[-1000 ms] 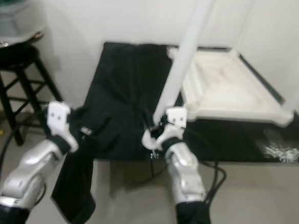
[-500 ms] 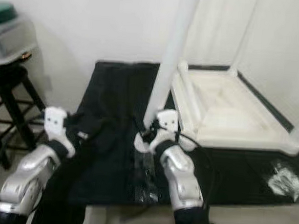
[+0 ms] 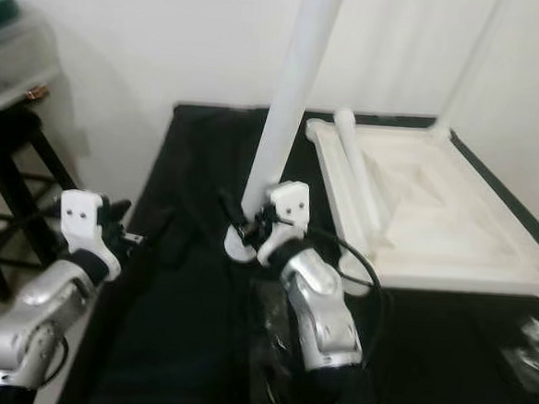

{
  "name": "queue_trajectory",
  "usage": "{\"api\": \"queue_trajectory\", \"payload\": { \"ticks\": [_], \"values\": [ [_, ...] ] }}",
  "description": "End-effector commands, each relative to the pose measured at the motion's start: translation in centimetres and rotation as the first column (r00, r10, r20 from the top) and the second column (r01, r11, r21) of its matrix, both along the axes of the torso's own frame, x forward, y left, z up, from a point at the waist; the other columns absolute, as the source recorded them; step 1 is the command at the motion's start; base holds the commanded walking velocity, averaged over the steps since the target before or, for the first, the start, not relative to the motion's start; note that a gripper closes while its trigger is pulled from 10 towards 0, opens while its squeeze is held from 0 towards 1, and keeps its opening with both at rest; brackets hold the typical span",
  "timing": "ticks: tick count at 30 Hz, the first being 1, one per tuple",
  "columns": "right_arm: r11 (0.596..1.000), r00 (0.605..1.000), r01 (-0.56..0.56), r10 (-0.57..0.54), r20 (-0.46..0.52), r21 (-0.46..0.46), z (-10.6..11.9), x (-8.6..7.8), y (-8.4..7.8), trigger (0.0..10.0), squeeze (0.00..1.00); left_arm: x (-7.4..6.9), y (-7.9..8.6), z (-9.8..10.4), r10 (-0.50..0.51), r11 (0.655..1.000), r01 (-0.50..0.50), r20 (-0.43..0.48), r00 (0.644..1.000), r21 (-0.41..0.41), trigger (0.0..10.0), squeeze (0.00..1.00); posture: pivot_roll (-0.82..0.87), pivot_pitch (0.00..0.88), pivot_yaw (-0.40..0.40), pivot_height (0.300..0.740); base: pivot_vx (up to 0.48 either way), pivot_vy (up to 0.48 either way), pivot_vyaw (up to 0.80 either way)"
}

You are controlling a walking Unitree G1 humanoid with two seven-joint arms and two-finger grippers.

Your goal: Building children table

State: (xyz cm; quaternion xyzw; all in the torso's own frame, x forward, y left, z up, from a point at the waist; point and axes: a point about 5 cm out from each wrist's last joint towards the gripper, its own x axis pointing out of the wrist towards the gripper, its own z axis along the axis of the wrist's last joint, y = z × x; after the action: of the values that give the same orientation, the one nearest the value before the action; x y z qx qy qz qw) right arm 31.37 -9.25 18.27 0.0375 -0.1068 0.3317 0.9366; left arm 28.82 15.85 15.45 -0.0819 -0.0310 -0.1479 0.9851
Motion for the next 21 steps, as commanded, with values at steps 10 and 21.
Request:
{"api": "queue_trajectory", "payload": {
  "ticks": [10, 21],
  "values": [
    [0.999, 0.998, -0.053, 0.054, -0.021, 0.008, 0.9, 0.1, -0.1, 10.0, 0.0, -1.2, -0.1, -0.3, -0.014, 1.0, 0.014, -0.04, 0.999, -0.017, 10.0, 0.0, -0.05, 0.0, -0.045, 0.74, 0.0, -0.471, 0.0],
    [0.99, 0.991, -0.134, 0.133, -0.027, -0.03, 1.5, 0.4, 0.1, 10.0, 0.0, -2.1, 0.2, -0.8, 0.031, 0.999, -0.032, -0.082, 0.996, -0.015, 10.0, 0.0, -0.04, 0.012, -0.058, 0.74, 0.0, -0.38, 0.29]
  ]
}}
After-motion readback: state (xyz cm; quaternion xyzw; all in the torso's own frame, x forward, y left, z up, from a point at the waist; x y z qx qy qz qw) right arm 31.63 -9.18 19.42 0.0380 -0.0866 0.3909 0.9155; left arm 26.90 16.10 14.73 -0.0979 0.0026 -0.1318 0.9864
